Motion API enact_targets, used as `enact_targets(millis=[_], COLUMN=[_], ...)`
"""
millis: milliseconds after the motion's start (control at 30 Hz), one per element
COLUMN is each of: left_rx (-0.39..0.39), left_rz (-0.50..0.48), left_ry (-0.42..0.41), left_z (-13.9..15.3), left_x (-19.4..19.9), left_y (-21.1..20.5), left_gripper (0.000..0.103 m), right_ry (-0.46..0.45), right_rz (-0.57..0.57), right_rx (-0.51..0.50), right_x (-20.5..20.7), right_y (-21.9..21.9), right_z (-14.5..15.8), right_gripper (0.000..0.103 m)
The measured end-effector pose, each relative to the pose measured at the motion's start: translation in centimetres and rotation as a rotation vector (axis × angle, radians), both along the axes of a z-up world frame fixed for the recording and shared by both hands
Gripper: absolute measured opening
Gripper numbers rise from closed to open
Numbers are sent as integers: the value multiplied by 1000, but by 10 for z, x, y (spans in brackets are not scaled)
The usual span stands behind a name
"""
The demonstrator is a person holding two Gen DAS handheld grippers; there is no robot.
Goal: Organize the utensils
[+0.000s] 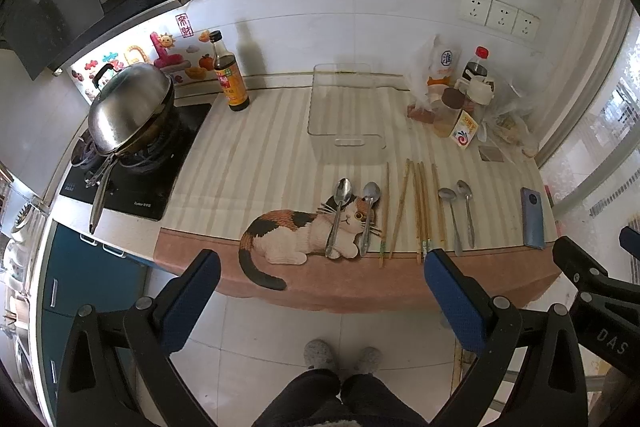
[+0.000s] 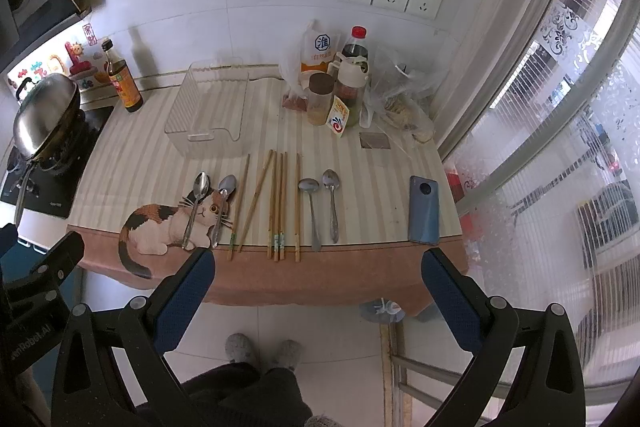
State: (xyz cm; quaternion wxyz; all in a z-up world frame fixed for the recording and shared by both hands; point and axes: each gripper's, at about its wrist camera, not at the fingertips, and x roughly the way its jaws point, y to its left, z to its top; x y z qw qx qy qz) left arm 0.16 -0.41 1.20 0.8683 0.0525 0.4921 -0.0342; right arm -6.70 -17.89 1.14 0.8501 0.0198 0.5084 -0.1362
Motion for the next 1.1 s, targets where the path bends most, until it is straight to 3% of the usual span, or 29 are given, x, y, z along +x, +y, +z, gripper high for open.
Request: enact_targets(millis=[467,633,833,900,967,1000,1067,1100], left_rx=[-24,-10,12,22,22,16,1,-5], left_rz=[-56,-103,-102,-96,-101,-105,-115,-120], left_ry=[-9,-83,-82,-60,-18,11,63,98], left_z=[-3,-15,-50,-68,-85,-97,-116,-125], left_x=[14,32,69,84,96,104,115,121], left_y=[14,17,22,18,11,5,-6,-13], left_gripper=[103,103,103,103,103,103,91,86], right_ry=[-14,-94,-113,-88,-44,-26,8,29], right_rz=[-73,-112,-197,-224,-232,-227,-219,-219], right_rx=[10,49,67,97,159,199,270,298], right_x=[4,9,27,34,45,50,60,66], right_y=[12,10,-2,-9,-19,-24,-32,-37], right_z=[2,-2,-46,-67,-97,-111,-135,-147], right_gripper=[103,103,103,97,73,66,41,38])
